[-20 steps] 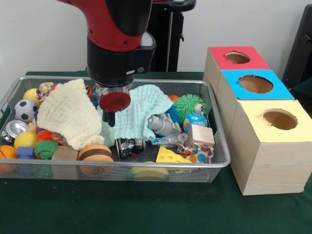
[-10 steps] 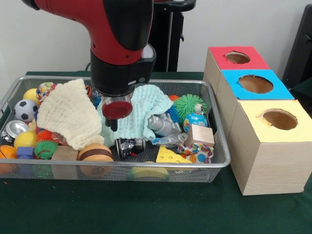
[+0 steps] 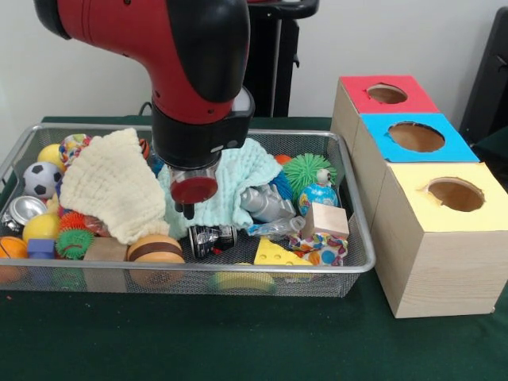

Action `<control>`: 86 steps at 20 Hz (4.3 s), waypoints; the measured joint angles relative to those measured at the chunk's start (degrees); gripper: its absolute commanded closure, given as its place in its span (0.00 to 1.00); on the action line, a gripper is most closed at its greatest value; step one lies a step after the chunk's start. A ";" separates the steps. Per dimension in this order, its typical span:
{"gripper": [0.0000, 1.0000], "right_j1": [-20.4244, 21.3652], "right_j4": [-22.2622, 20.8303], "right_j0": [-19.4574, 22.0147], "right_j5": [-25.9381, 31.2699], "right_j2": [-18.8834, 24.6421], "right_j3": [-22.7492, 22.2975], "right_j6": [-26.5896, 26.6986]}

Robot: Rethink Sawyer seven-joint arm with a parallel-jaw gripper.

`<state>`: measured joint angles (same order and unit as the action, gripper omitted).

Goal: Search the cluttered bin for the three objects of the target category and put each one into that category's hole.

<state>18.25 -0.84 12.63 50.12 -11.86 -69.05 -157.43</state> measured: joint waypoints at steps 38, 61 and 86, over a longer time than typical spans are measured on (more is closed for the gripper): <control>1.00 -1.70 -0.38 0.98 -1.06 0.02 0.44 0.00; 1.00 -2.06 -0.39 0.98 -1.06 0.06 2.28 0.00; 0.00 -5.26 -0.49 1.23 -4.41 0.66 3.25 0.00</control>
<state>13.00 -1.34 13.86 45.71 -11.19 -65.80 -157.43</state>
